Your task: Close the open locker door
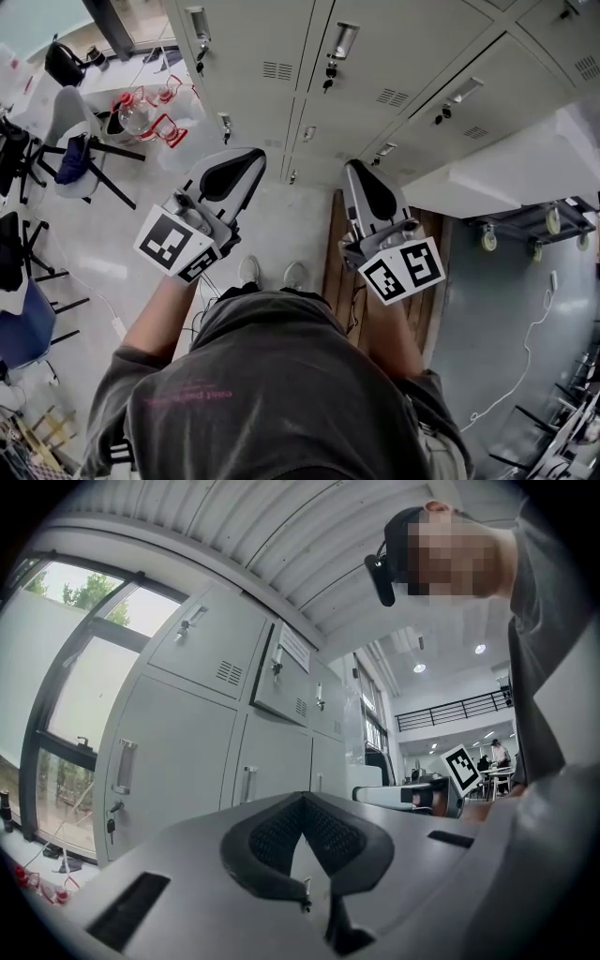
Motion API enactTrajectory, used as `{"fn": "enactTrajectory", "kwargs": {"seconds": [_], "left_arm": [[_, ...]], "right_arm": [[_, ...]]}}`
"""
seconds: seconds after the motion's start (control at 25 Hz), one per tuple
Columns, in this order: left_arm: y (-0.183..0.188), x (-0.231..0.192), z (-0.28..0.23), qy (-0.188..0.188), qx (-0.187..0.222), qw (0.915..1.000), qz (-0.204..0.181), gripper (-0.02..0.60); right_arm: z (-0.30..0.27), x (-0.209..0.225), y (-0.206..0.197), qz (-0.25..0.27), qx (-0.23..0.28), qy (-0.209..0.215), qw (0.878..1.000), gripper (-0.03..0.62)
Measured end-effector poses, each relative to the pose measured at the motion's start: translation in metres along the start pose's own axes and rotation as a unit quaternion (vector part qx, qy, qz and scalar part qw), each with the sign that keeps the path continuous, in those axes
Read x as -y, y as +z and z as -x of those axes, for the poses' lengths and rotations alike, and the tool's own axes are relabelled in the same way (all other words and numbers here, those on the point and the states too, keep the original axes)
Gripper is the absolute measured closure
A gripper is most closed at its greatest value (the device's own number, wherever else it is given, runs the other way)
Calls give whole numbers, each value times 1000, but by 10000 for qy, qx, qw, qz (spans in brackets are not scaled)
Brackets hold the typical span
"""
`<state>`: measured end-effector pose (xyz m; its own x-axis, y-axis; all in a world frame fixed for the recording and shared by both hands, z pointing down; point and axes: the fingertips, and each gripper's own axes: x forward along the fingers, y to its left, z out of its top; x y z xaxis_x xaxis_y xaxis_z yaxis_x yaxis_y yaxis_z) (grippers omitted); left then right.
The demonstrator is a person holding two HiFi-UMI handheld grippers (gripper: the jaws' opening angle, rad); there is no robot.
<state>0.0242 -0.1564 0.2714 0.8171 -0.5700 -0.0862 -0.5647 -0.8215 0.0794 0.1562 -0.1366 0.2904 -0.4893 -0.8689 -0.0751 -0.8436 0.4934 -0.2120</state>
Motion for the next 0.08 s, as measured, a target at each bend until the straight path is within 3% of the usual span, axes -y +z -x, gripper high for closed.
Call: {"fn": "enactTrajectory", "kwargs": {"seconds": [0.08], "left_arm": [[-1, 2, -6, -5, 0, 10000, -12, 566]], "right_arm": [[1, 6, 1, -1, 6, 0, 10000, 569]]}}
